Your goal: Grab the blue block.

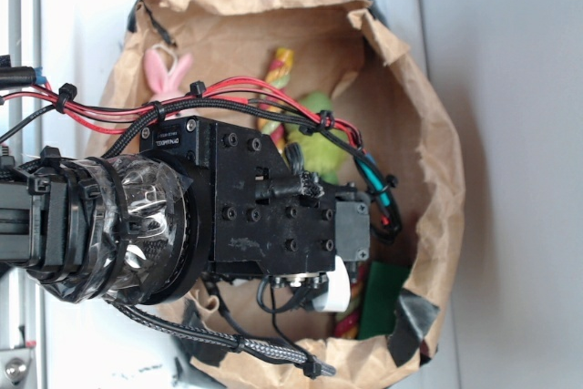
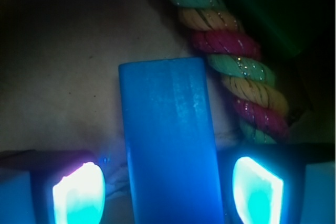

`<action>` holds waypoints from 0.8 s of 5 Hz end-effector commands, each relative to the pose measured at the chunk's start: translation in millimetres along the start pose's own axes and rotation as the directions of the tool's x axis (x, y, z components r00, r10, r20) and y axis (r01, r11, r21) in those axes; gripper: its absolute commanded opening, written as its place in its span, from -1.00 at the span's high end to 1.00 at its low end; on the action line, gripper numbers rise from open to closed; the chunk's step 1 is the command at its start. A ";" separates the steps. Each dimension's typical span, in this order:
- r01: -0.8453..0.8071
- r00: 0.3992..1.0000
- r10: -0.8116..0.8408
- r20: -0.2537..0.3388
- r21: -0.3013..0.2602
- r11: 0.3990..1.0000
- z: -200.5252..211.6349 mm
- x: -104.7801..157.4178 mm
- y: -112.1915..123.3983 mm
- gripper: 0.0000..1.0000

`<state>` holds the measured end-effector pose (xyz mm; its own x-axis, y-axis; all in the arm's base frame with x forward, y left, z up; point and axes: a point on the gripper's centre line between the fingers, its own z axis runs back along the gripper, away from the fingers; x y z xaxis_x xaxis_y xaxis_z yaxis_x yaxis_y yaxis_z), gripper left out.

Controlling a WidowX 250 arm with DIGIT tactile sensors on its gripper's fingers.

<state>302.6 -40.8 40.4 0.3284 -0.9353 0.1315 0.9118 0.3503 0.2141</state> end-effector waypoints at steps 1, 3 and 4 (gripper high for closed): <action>0.026 1.000 -0.026 0.003 0.013 1.000 3.0 10.8 -6.8 -1.00; -0.003 1.000 0.003 0.008 0.016 1.000 4.8 8.2 -4.5 1.00; -0.013 1.000 0.013 0.018 0.023 1.000 7.8 7.6 -2.1 1.00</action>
<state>302.7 -41.7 40.3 0.3445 -0.9276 0.1445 0.9053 0.3690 0.2105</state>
